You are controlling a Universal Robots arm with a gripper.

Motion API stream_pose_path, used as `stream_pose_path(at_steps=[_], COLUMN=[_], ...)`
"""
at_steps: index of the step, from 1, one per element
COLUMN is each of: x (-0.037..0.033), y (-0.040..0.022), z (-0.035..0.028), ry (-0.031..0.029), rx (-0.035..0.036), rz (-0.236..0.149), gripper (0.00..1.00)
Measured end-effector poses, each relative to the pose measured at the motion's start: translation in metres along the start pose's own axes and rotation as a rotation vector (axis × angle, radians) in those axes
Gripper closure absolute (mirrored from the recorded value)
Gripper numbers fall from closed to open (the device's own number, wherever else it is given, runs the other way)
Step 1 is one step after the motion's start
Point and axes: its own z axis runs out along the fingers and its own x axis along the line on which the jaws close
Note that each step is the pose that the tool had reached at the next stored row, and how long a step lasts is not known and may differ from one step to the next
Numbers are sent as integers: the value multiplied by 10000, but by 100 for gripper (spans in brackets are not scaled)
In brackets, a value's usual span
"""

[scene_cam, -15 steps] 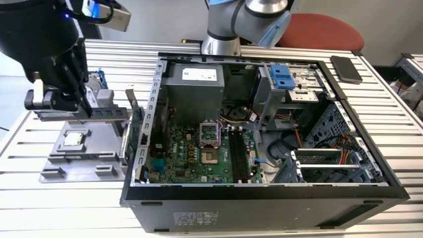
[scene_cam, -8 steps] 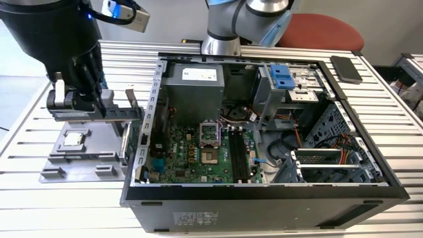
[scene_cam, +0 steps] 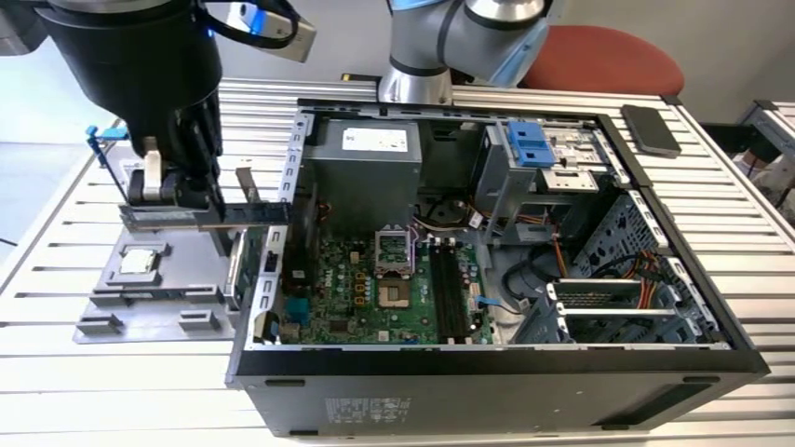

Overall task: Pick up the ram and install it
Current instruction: 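Pick up the ram and move it above insertion slot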

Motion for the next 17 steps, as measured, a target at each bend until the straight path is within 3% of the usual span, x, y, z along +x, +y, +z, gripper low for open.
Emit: stream_pose_path(at_steps=[17], x=[19], y=[-383], z=[-4], ry=[-2], rx=[-24], rz=[-18], gripper=[100])
